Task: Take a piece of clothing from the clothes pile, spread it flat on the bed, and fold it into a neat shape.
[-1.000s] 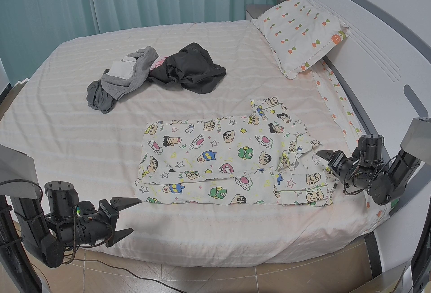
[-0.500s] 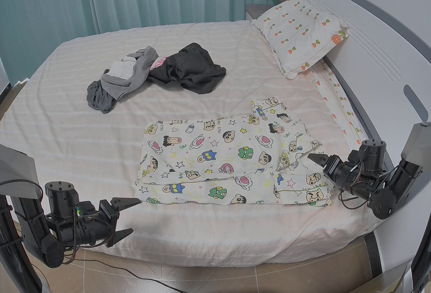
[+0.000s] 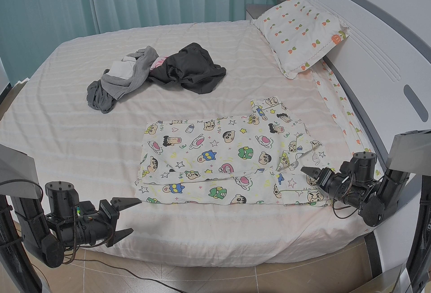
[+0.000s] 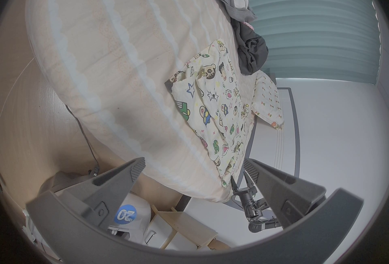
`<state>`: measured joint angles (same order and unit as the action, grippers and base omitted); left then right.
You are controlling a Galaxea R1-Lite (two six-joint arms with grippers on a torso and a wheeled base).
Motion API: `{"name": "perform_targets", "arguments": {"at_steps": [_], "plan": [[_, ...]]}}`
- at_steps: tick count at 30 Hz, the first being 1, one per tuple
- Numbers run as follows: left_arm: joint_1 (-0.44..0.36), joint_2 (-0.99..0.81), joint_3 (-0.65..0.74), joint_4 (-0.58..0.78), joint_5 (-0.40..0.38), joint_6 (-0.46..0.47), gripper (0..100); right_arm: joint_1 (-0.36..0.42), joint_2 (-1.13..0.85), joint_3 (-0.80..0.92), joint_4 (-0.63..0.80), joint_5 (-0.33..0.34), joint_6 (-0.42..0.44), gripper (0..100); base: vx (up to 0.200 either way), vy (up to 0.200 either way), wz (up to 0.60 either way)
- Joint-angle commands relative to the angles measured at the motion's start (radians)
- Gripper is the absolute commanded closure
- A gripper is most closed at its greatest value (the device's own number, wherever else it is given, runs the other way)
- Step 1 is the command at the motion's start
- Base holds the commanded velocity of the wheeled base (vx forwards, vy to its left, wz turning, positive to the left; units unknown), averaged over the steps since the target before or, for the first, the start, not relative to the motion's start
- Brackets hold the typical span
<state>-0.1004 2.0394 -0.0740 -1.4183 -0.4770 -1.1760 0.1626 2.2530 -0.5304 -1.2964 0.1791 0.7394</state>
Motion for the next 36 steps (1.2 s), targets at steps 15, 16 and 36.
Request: {"name": "perform_targets", "arguments": {"at_steps": [15, 16, 36], "plan": [[-0.031, 0.019, 0.013, -0.002, -0.002, 0.071, 0, 0.009, -0.021, 0.168, -0.265, -0.026, -0.04, 0, 0.0, 0.0, 0.0], [-0.031, 0.019, 0.013, -0.002, -0.002, 0.073, 0, 0.017, -0.02, 0.178, -0.27, -0.026, -0.041, 0, 0.0, 0.0, 0.0], [-0.03, 0.021, 0.01, -0.014, 0.0, 0.067, 0, 0.018, -0.023, 0.173, -0.27, -0.026, -0.038, 0, 0.03, 0.0, 0.0]]}}
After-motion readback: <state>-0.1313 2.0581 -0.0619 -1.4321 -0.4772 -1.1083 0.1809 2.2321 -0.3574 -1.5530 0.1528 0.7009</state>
